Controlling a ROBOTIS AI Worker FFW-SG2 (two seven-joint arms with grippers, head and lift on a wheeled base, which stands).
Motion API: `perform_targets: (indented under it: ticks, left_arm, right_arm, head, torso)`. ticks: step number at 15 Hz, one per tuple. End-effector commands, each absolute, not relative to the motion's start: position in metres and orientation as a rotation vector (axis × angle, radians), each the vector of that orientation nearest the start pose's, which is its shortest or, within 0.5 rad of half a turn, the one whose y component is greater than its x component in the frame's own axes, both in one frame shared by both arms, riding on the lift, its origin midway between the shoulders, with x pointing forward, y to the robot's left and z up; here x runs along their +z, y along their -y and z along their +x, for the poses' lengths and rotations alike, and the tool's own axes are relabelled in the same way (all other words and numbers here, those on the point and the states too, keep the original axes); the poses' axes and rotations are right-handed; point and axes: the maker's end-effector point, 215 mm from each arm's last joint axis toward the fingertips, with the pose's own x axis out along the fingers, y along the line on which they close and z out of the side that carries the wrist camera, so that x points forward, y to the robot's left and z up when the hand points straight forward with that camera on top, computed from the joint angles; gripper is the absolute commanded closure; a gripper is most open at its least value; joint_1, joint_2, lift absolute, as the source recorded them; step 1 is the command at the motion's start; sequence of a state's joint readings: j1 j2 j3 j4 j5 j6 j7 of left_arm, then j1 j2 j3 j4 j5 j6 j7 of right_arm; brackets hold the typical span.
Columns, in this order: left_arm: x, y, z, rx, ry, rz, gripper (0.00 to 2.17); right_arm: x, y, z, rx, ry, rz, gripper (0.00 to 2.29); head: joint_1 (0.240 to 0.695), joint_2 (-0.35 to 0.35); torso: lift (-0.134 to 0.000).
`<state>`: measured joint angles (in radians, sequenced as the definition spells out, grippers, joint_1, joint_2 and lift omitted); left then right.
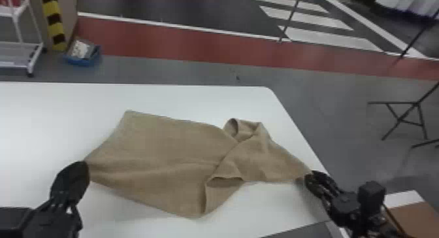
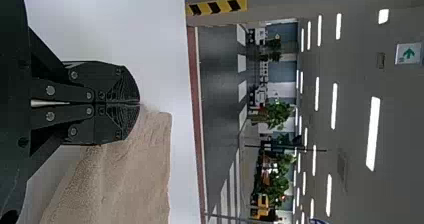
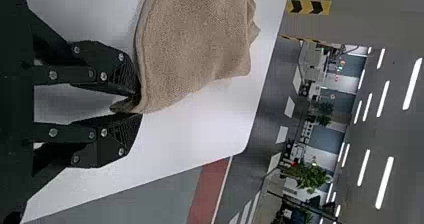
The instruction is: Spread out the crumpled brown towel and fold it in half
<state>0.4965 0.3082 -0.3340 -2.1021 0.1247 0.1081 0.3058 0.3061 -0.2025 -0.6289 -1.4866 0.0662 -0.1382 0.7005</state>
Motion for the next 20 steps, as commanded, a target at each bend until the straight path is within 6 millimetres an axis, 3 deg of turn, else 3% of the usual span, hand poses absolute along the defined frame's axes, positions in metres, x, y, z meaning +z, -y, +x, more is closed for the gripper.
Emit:
perform_targets:
  ticks: [1,7,9,11,16,18,20]
  left_arm:
    - [-0.340,-0.142,0.418,-0.124,-0.099,0.019,1.45]
    - [-0.279,-0.191,0.422,-0.056,-0.032,0.095,1.45]
    - [-0.269,-0.216,0.427,-0.019,-0.043,0.135,1.45]
    - [-0.264,-0.240,0.434,0.012,-0.054,0.156,1.45]
    - [-0.248,-0.308,0.480,0.110,-0.043,0.153,1.45]
    - [-0.245,-0.336,0.506,0.159,-0.032,0.132,1.45]
    - [-0.238,-0.348,0.540,0.177,0.004,0.090,1.45]
  right_arm:
    - [-0.416,0.498,0.401,0.124,-0.256,-0.284,2.13]
    - [-0.326,0.464,0.417,0.166,-0.193,-0.358,2.12]
    - [-0.298,0.455,0.435,0.173,-0.177,-0.371,2.12]
    - [-0.289,0.447,0.466,0.180,-0.197,-0.365,2.12]
    - [-0.292,0.427,0.553,0.207,-0.268,-0.390,2.12]
    - [-0.290,0.423,0.590,0.213,-0.282,-0.408,2.12]
    - [-0.282,0.425,0.626,0.213,-0.281,-0.415,2.12]
  head:
    - [0.695,-0.350]
    - [0.695,-0.350]
    - [0.695,-0.350]
    - [0.695,-0.333]
    - [0.695,-0.200]
    - [0.687,-0.159]
    - [0.647,-0.100]
  torso:
    - [-0.125]
    - [-0.125]
    - [-0.125]
    - [-0.125]
    - [-0.125]
    - [-0.125]
    - [-0.125]
